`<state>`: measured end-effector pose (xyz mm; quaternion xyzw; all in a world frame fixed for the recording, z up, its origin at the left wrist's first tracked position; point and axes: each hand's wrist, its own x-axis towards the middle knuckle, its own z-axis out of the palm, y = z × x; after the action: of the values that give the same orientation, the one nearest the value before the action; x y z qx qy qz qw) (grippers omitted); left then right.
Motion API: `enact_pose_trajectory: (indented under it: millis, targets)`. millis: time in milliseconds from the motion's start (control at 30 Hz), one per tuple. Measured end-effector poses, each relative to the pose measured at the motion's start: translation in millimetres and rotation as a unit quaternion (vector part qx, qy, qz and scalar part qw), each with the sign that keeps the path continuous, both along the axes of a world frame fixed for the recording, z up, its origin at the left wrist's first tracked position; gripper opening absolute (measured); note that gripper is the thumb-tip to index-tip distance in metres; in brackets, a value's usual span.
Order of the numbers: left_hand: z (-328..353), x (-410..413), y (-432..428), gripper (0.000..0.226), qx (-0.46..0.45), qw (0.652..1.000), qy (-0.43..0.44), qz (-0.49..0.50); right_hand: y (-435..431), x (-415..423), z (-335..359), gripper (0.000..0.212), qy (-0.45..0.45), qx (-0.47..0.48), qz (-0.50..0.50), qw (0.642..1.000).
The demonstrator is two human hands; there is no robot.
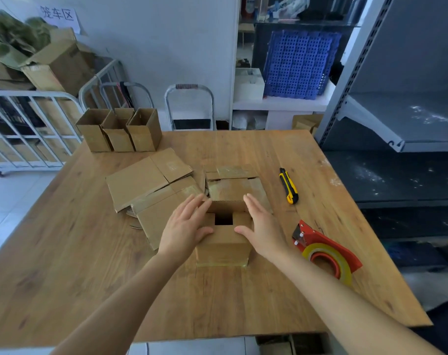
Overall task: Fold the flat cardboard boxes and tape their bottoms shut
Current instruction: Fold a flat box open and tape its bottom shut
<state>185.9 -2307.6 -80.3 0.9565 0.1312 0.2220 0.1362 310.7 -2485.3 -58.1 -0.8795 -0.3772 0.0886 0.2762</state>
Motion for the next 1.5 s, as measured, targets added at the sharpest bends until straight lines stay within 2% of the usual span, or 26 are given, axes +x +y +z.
enact_pose_trajectory:
  millis: [67, 233, 300, 400, 467, 567, 633, 700, 833, 967, 1167, 1367, 1433, 1500]
  targets:
    - [1, 1, 0, 0.066, 0.019, 0.999, 0.013, -0.025, -4, 5, 2, 0.077, -0.016, -0.003, 0.018, 1.0]
    - [6, 3, -2, 0.066, 0.031, 0.999, 0.01, -0.028, -6, 14, -3, 0.067, -0.041, 0.028, 0.029, 0.998]
    - [7, 6, -4, 0.062, 0.023, 0.999, 0.025, -0.021, -8, 15, -6, 0.057, -0.055, 0.037, 0.039, 0.997]
    - [3, 6, -6, 0.031, 0.025, 0.999, 0.019, -0.024, -11, 10, -20, 0.029, -0.095, 0.059, 0.088, 0.99]
    - [0, 2, -6, 0.043, 0.021, 0.998, 0.035, -0.037, -15, 7, -28, 0.025, -0.112, 0.051, 0.108, 0.986]
    - [-10, -6, -4, 0.067, 0.024, 0.991, 0.106, -0.076, -24, 4, -32, 0.049, -0.12, 0.015, 0.123, 0.985]
    - [-16, -11, -6, 0.07, 0.012, 0.987, 0.143, -0.078, -27, -1, -34, 0.065, -0.133, -0.006, 0.133, 0.982]
    - [-17, -11, -10, 0.072, 0.013, 0.986, 0.156, -0.065, -27, -6, -37, 0.068, -0.138, -0.029, 0.127, 0.982]
    - [-9, -11, -10, 0.074, -0.012, 0.979, 0.189, -0.07, -25, -9, -36, 0.069, -0.124, -0.055, 0.113, 0.984]
    - [-4, -12, -6, 0.072, 0.014, 0.966, 0.242, -0.094, -24, -12, -35, 0.069, -0.136, -0.064, 0.112, 0.982]
    - [1, -9, -13, 0.089, 0.065, 0.962, 0.254, -0.08, -24, -13, -30, 0.058, -0.127, -0.05, 0.114, 0.984]
    - [7, -7, -21, 0.105, 0.054, 0.963, 0.252, -0.077, -28, -5, -14, 0.046, -0.025, -0.005, 0.1, 0.995]
    - [11, -7, -21, 0.106, 0.051, 0.962, 0.258, -0.077, -41, 6, -10, 0.043, 0.003, 0.025, 0.07, 0.997]
    - [11, -6, -21, 0.107, 0.048, 0.962, 0.255, -0.079, -59, 20, -9, 0.049, 0.023, 0.025, 0.014, 0.999]
